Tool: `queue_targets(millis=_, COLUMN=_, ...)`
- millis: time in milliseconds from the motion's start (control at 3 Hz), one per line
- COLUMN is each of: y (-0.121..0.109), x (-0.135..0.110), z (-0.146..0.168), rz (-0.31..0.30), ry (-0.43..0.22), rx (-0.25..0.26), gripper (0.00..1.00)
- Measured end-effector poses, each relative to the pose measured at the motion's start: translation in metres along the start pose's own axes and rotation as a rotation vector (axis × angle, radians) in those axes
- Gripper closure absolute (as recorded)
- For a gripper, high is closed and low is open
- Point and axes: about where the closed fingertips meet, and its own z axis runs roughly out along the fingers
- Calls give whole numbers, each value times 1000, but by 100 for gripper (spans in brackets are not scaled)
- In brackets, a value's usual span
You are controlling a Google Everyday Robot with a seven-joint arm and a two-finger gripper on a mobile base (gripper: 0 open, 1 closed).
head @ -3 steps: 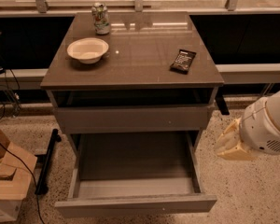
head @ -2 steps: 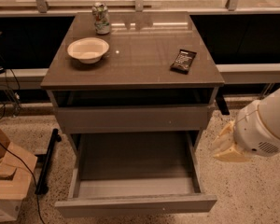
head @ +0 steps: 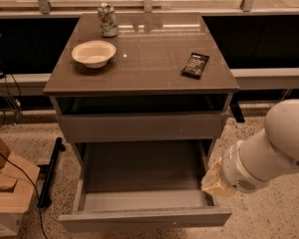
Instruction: Close middle drawer
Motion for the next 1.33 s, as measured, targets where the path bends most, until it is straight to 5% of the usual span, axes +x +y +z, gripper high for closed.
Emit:
queue_targets(millis=667, y=16, x=27, z=94, rz=89, ry=-119, rx=-96, gripper=100)
queue_targets(millis=1000, y=16, x=28, z=94, rz=90, ry=-119, rx=-96, gripper=100)
queue_targets(millis=1333, y=15, x=39, z=133, rz=118, ry=-81, rx=-107, gripper=100)
